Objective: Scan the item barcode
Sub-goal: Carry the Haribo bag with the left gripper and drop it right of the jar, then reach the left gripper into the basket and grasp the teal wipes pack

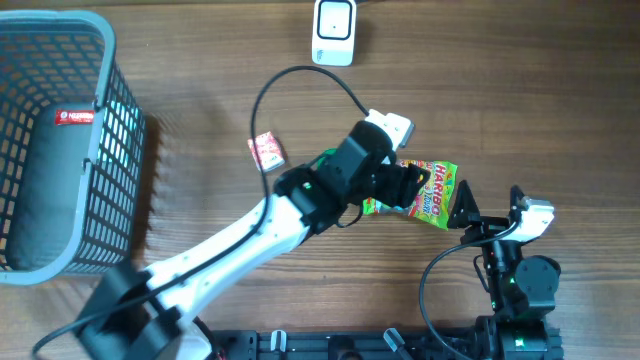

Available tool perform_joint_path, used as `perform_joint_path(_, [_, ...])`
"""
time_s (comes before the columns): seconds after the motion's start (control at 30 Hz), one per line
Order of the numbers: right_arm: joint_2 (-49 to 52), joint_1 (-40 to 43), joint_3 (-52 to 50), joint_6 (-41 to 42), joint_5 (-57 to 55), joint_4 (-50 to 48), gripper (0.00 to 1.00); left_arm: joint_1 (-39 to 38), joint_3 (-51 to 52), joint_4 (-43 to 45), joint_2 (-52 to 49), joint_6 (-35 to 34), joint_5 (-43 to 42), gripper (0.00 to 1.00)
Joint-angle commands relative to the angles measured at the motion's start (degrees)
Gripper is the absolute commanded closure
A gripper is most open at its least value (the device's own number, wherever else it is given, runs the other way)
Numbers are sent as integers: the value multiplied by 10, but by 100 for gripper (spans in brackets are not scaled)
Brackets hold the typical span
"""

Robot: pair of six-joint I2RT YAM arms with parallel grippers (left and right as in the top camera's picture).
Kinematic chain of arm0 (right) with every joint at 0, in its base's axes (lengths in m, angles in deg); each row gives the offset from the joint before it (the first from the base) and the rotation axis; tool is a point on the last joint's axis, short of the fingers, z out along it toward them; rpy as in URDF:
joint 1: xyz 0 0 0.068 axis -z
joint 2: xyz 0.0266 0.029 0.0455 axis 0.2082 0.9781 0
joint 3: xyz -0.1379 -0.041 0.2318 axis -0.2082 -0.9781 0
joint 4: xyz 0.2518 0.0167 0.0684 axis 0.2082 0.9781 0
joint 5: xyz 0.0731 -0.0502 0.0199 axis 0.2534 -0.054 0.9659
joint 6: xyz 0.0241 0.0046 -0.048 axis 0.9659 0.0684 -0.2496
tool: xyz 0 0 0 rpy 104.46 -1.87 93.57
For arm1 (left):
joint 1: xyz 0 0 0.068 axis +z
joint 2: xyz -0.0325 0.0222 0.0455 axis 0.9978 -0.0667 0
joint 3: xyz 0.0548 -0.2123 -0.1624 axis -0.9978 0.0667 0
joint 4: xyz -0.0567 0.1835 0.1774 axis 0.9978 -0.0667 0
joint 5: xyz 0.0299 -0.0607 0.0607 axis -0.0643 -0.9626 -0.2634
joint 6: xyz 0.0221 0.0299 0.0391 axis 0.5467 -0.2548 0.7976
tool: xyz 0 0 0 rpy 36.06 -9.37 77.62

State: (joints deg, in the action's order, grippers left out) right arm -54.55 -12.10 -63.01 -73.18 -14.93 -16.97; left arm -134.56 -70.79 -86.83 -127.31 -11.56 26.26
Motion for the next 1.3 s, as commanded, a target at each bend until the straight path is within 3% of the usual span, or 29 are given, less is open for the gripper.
perform_joint_path(0.0, [1, -2, -1, -10, 7, -3, 0, 3, -9, -62, 90, 3, 156, 16])
perform_joint_path(0.03, [1, -2, -1, -10, 7, -3, 0, 3, -9, -92, 124, 3, 224, 1])
perform_joint_path(0.2, [1, -2, -1, -10, 7, -3, 0, 24, -9, -157, 256, 5, 418, 0])
perform_joint_path(0.3, [1, -2, -1, -9, 7, -3, 0, 120, -12, -159, 339, 7, 434, 0])
perform_joint_path(0.43, [1, -2, -1, -10, 7, -3, 0, 308, -34, -159, 414, 6, 364, 0])
perform_joint_path(0.57, [1, -2, -1, -10, 7, -3, 0, 525, -42, -186, 435, -63, 292, 0])
perform_joint_path(0.73, [1, -2, -1, -10, 7, -3, 0, 803, -42, -244, 356, -154, 50, 0])
perform_joint_path(0.83, [1, -2, -1, -9, 7, -3, 0, 895, -42, -244, 269, -167, -51, 0])
perform_joint_path(0.93, [1, -2, -1, -10, 7, -3, 0, 935, -42, -217, 171, -177, -110, 0])
perform_joint_path(1.1, [1, -2, -1, -10, 7, -3, 0, 919, -42, -175, 28, -158, -190, 0])
perform_joint_path(1.27, [1, -2, -1, -10, 7, -3, 0, 874, -42, -157, -61, -106, -167, 0])
